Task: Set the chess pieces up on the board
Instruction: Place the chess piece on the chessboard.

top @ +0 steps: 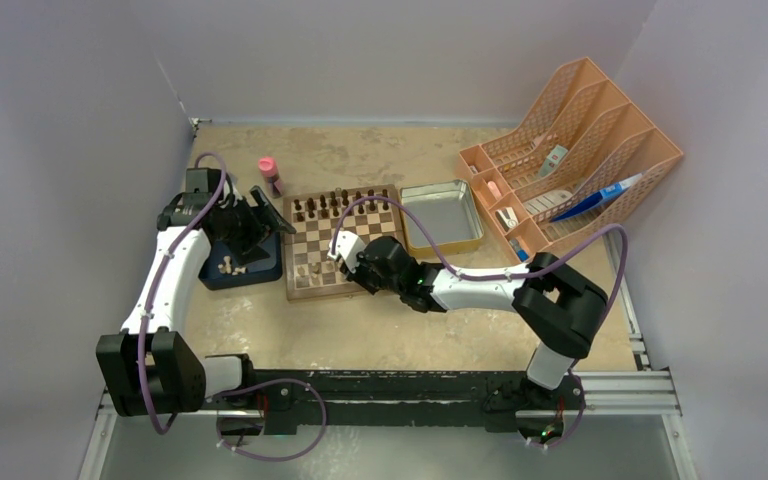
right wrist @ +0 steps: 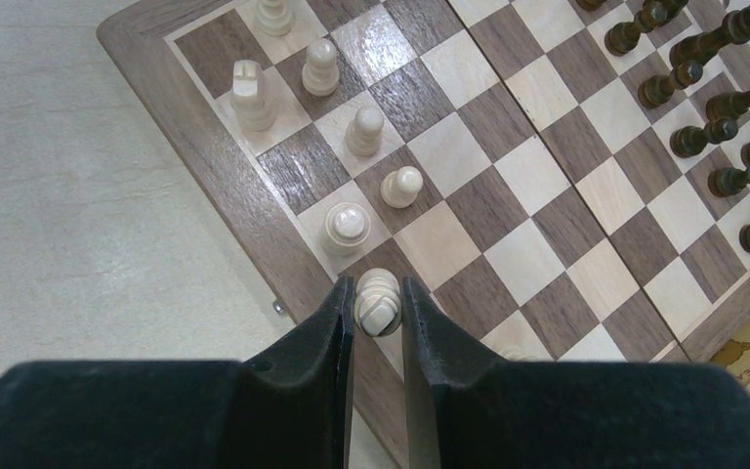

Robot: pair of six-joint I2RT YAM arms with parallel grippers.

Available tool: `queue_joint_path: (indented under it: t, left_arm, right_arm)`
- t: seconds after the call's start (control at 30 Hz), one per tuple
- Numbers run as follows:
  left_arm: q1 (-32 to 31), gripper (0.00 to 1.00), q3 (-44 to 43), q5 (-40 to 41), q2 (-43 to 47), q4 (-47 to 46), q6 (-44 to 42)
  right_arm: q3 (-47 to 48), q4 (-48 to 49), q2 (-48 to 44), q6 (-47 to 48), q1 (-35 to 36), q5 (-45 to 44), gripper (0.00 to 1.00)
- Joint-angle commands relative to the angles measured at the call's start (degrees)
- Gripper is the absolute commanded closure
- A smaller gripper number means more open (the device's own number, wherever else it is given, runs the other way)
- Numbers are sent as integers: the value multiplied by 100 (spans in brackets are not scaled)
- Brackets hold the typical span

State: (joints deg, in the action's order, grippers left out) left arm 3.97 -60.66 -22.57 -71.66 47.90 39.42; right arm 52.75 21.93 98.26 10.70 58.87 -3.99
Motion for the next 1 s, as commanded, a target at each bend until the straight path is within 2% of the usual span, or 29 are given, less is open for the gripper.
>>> queue_joint_path:
  t: [0.0,0.27,0.43,0.97]
  left_arm:
    - [-28,21,-245,40,47,-17,-57]
    - [-28,21,-262,64,55,-6,-75]
    - [-36,21,-253,77,64,-1,-75]
    - [-36,21,-253,109,65,-9,-92]
  right_arm:
    - [134,-44,-10,-100,28,-111,77]
    - [148,-111,10,-175,28,-140,73]
    - [178,-103,33,-191,28,-121,77]
    - [297,-84,193,-178,26,-235,77]
